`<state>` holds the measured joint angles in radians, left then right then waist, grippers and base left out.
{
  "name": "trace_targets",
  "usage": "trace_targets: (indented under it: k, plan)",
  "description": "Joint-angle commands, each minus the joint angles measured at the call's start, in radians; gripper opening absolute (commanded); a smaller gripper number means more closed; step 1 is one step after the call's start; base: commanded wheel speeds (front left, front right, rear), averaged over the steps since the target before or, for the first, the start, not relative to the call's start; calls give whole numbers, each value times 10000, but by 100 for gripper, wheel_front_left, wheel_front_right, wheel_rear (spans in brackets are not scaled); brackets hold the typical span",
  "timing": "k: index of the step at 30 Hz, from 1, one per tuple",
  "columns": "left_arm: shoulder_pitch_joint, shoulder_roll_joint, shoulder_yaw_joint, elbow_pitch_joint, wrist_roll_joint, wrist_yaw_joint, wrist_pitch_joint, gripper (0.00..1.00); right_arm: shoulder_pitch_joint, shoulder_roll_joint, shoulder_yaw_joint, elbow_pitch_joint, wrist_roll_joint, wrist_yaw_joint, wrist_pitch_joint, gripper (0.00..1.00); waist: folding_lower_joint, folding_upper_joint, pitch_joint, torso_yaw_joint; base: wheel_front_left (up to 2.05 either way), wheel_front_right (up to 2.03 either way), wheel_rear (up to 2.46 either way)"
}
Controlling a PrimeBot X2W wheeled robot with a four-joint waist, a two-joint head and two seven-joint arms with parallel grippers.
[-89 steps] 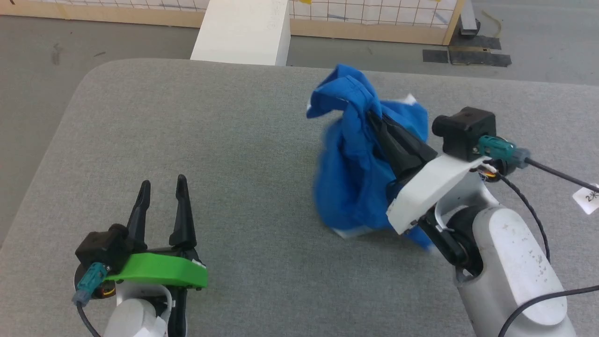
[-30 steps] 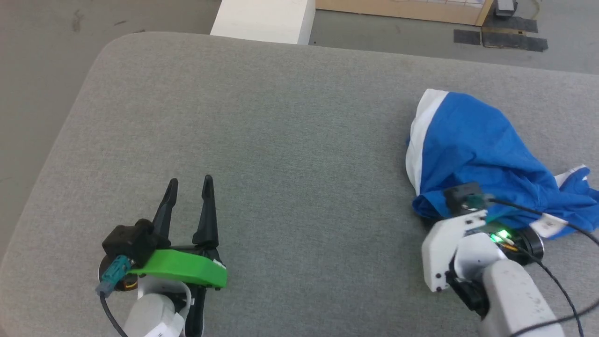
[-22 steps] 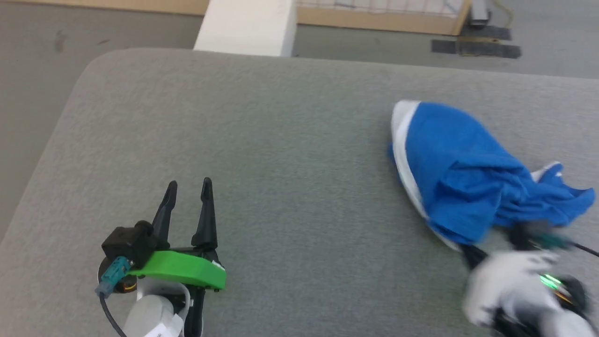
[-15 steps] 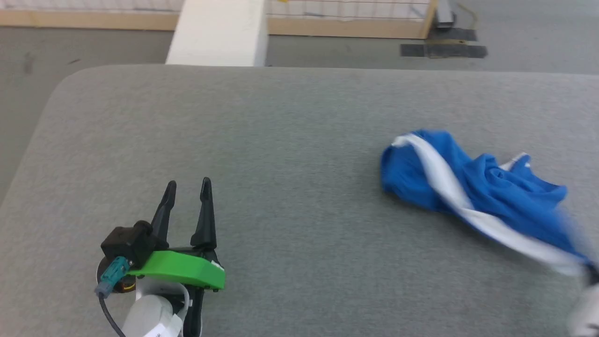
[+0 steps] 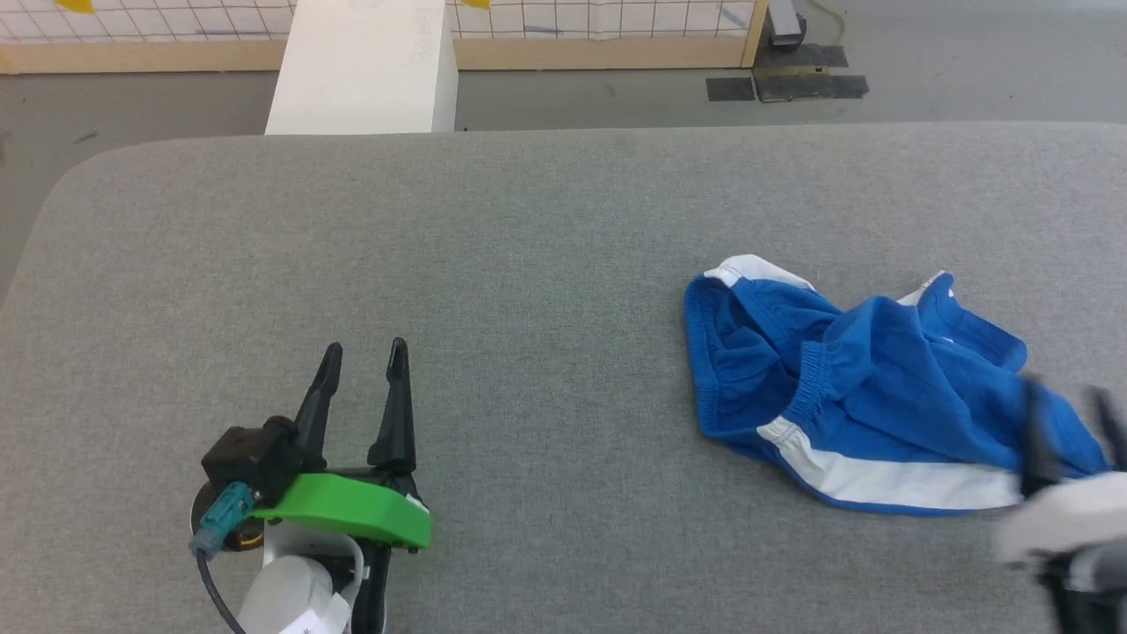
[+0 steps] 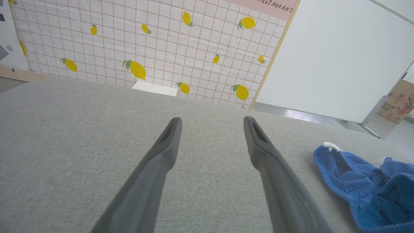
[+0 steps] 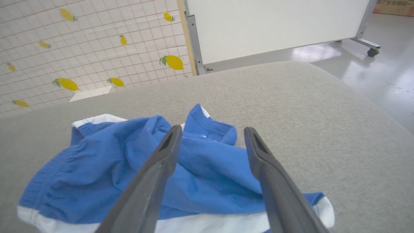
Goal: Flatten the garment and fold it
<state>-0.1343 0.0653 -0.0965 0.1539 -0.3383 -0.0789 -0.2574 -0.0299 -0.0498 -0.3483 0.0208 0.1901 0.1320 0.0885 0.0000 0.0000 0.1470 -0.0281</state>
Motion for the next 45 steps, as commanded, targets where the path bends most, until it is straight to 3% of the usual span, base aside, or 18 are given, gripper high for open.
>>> trace_targets:
  k: [1,6,10,15,16,17,19,20,26,33,35,36,37,38,45]
  plan:
    - [-127,48,-27,26,11,-41,-43,100,22,-4,614,-145,44,-13,-29,100,0,0,22,41,0,0,0]
    - [-214,31,-127,87,-39,-54,-43,100,122,-4,2551,-463,842,-13,446,100,0,0,101,190,0,0,0]
    - [-241,25,-149,133,-79,-53,-43,100,-223,-4,3359,-472,1121,-13,895,100,0,0,149,317,0,0,0]
    - [-281,32,-180,194,-105,-68,-43,100,-710,-4,3598,-108,-3,-13,2257,100,0,0,155,516,0,0,0]
    - [-289,31,-194,204,-107,-72,-43,100,-813,-4,3524,-32,-243,-13,2604,96,0,0,159,559,0,0,0]
    - [-300,28,-211,211,-107,-71,-43,100,-898,-4,3490,24,-437,-13,2855,61,0,0,164,607,0,0,0]
    - [-321,20,-259,225,-112,-77,-43,100,-1087,-4,3485,156,-872,-13,3310,11,0,0,176,710,0,0,0]
    - [-330,14,-286,235,-119,-81,-43,100,-1179,-4,3538,246,-938,-13,3503,0,0,0,182,766,0,0,0]
    - [-381,-13,-384,306,-160,-104,-43,100,-1882,-4,4822,617,-951,-13,3656,0,0,0,242,1046,0,0,0]
    - [-490,-44,-453,364,-185,-123,-43,100,-3506,-4,7382,1694,-334,-13,2991,0,0,0,370,1363,0,0,0]
    - [-606,-65,-542,411,-200,-145,-43,100,-4433,-4,8498,2655,396,-13,2452,0,0,0,509,1600,0,0,0]
    - [-635,-71,-557,420,-208,-149,-43,100,-4567,-4,8667,2857,657,-13,2363,24,0,0,546,1648,0,0,0]
    - [-666,-77,-561,425,-221,-149,-43,100,-4739,-4,8860,3088,914,-13,2231,85,0,0,578,1686,0,0,0]
    - [-682,-82,-557,424,-229,-147,-43,100,-4845,-4,8937,3242,1131,-13,2117,100,0,0,602,1703,0,0,0]
    - [-559,-90,-364,450,-213,-87,-43,100,-4676,-4,8946,3469,2458,-13,1541,100,0,0,385,1520,0,0,0]
